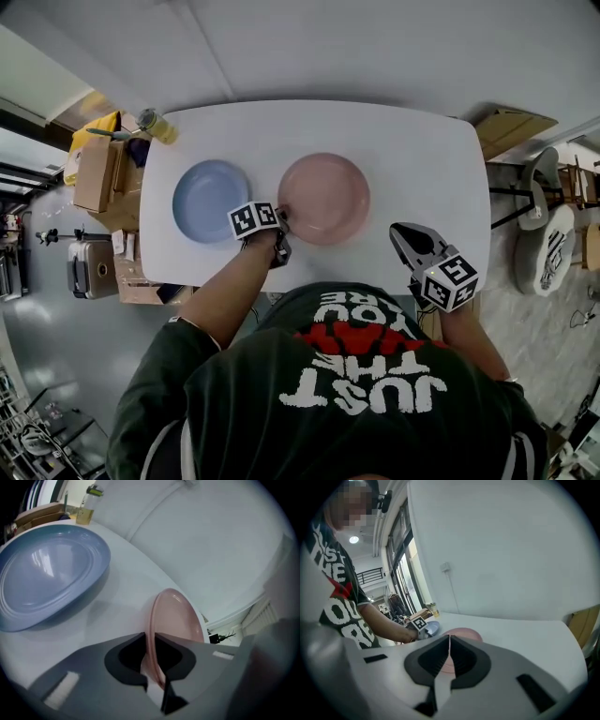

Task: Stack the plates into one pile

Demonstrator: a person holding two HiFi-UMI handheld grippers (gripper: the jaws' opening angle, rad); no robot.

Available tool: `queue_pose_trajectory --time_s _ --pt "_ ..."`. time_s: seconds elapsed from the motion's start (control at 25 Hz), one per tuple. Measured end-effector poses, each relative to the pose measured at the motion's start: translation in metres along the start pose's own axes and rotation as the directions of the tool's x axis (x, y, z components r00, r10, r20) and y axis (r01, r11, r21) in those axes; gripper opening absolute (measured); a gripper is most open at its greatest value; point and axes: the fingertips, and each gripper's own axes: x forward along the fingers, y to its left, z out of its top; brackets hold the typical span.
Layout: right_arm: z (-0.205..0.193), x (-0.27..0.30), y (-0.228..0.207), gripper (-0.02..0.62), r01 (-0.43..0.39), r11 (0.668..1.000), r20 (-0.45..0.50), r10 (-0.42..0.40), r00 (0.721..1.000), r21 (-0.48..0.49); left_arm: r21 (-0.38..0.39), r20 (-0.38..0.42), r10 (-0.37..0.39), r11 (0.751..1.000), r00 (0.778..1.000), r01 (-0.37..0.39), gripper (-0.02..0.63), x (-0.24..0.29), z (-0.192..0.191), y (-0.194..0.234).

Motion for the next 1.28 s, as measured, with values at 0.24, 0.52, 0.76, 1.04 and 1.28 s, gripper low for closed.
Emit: queue_pose_trajectory --time_s 0.24,0.52,0.76,1.04,1.28 --pt "0.011 0.014 0.008 0.009 -0.02 0.999 -0.01 0.02 1.0 -0.028 -0.061 0.03 -0.047 0.997 0.998 0.049 0.049 -0.024 0.016 -0.003" --pt "0.042 0.069 0.036 0.009 -0.097 0.992 -0.011 0.097 0.995 -0.084 -0.135 0.196 -0.044 0.988 0.98 0.072 0.049 -0.104 0.079 0.046" --pt "0.065 0.12 0.068 0.009 -0.155 0.98 -0.022 0.153 0.988 -0.125 -0.233 0.3 0.09 0.972 0.95 -0.019 0.049 -0.182 0.116 0.147" --pt "0.068 0.162 0.101 0.009 -0.169 0.977 -0.058 0.163 0.985 -0.127 -0.3 0.275 0.172 0.95 0.946 -0.086 0.049 -0.209 0.115 0.228" --pt "0.061 0.172 0.118 0.009 -0.138 0.982 -0.087 0.127 0.988 -0.128 -0.191 0.187 0.168 0.973 0.968 -0.132 0.055 -0.189 0.109 0.241"
